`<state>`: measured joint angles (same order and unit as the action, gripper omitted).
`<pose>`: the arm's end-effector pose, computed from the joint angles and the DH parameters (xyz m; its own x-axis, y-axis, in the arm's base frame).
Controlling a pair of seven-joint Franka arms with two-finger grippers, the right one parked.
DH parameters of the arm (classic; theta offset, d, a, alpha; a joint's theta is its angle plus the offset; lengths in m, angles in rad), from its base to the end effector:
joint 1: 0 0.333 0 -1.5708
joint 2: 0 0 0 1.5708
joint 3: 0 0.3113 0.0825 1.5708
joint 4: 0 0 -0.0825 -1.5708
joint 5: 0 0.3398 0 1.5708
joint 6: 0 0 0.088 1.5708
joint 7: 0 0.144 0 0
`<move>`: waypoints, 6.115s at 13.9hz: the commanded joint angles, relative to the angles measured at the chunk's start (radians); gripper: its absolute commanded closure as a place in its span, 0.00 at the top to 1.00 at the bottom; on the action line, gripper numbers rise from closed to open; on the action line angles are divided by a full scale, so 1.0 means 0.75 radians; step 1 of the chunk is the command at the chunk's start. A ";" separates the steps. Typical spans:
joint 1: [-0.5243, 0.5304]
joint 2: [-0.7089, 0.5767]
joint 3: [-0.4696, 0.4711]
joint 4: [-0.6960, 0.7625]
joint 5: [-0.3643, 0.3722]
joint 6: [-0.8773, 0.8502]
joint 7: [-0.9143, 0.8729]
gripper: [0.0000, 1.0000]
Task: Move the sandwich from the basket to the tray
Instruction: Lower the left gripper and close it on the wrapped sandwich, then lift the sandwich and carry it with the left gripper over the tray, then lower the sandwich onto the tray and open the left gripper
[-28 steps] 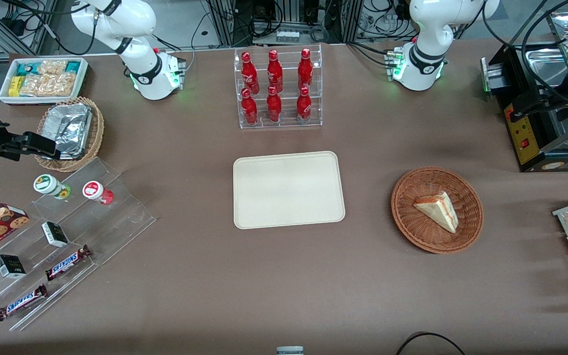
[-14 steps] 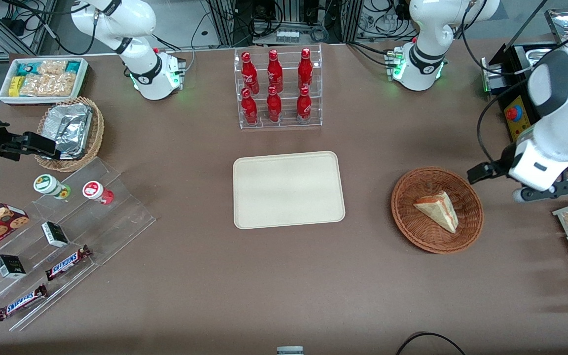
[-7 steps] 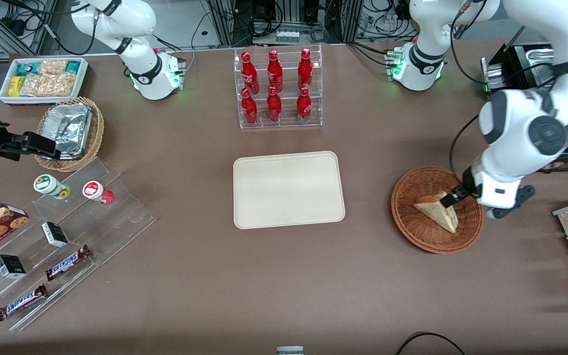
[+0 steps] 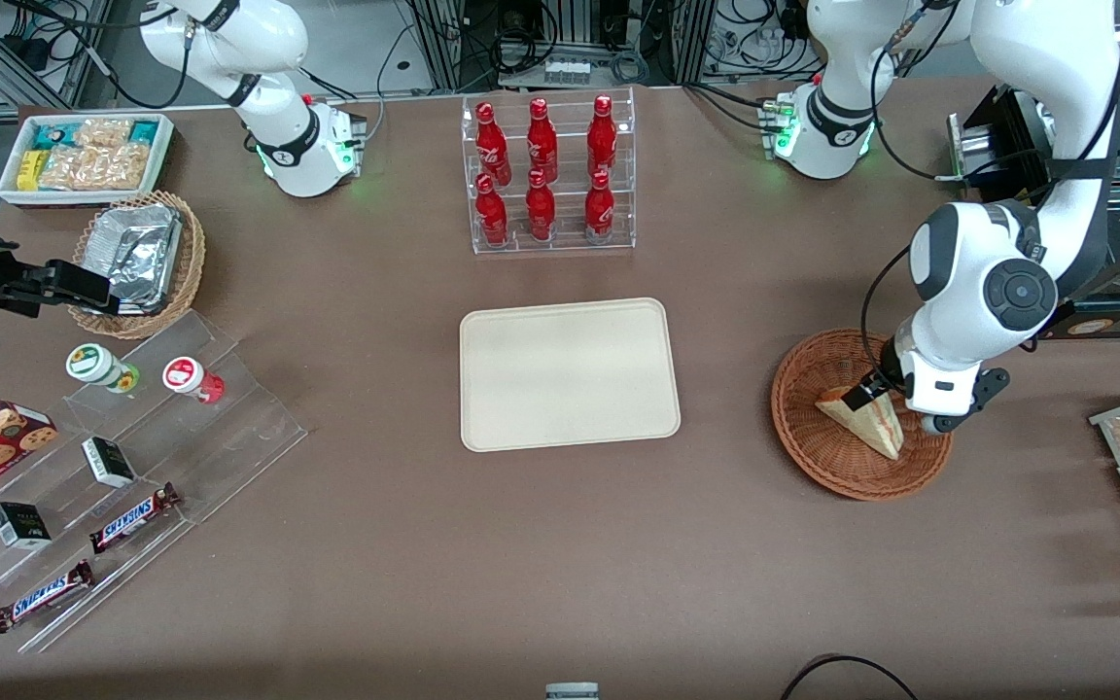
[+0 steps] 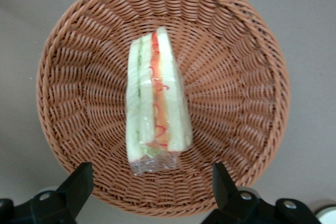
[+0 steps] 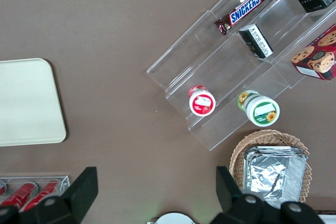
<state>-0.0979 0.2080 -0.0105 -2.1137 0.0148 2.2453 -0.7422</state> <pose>0.5235 -0.0561 0.2987 0.8095 0.5849 -0.0504 0.5823 -0.8109 -0.0580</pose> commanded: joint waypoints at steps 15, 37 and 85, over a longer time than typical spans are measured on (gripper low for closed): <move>-0.002 0.164 0.022 -0.009 0.025 0.238 -0.209 0.00; -0.152 0.109 -0.472 0.797 0.085 -0.711 -0.215 0.00; -0.040 0.161 -0.661 1.035 0.132 -0.905 -0.185 1.00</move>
<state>-0.2029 0.4023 -0.5004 -1.3099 0.1736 1.6211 -0.9795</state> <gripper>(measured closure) 0.000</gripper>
